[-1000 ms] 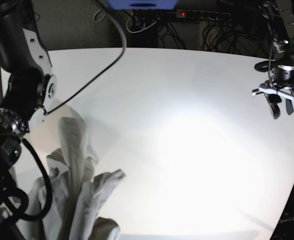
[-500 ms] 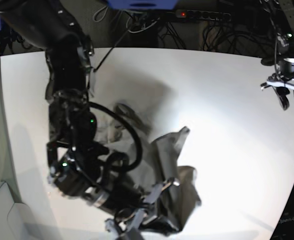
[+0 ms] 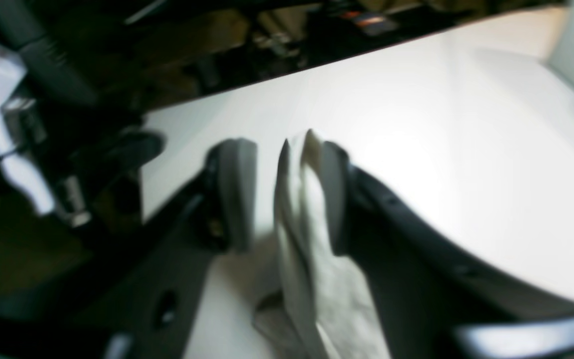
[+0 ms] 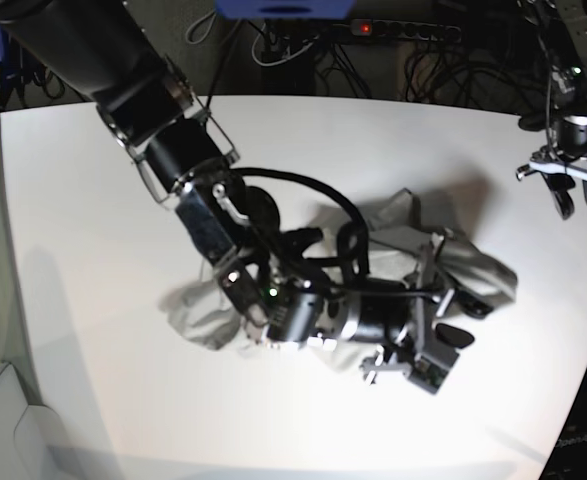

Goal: Layout the t-shirt on the table in an organized manner, then fold the t-shirt properly
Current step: 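Swing the t-shirt across the table and lay it down with the right gripper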

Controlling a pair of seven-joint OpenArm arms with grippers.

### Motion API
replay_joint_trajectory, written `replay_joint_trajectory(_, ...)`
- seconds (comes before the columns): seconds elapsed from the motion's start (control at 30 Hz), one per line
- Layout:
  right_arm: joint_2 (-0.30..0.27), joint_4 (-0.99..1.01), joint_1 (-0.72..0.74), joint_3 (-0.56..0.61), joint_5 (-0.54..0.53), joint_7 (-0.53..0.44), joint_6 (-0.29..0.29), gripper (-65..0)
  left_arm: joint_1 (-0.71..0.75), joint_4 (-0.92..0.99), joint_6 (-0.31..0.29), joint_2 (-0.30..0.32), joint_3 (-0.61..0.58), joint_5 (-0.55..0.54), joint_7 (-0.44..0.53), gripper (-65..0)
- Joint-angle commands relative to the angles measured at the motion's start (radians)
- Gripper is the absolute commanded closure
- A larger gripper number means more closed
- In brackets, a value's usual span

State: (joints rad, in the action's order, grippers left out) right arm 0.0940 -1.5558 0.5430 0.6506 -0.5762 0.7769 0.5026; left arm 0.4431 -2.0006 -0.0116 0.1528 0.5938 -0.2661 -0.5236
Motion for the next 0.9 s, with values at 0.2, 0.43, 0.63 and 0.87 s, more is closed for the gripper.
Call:
replay_joint_trajectory(0.2, -0.058, -0.013, -0.002, -0.012, -0.006, -0.026, 0.086, -34.8, 0.006, -0.013, 0.012, 0.012, 0.002, 0.001, 0.026, -35.6)
replay_joint_trajectory(0.43, -0.191, -0.007, -0.088, -0.214, -0.005, -0.026, 0.086, -34.8, -0.022, 0.014, 0.012, 0.012, 0.002, 0.001, 0.026, -43.3)
replay_joint_trajectory(0.63, -0.287, 0.053, -0.142, -0.387, -0.005, -0.026, 0.086, -34.8, -0.111, 0.148, 0.012, 0.012, 0.002, 0.001, 0.026, -43.3)
replay_joint_trajectory(0.87, -0.313, 0.265, -0.113, -0.457, -0.005, -0.073, 0.086, -34.8, -0.132, 0.168, 0.012, 0.012, -0.042, 0.001, 0.026, -43.3)
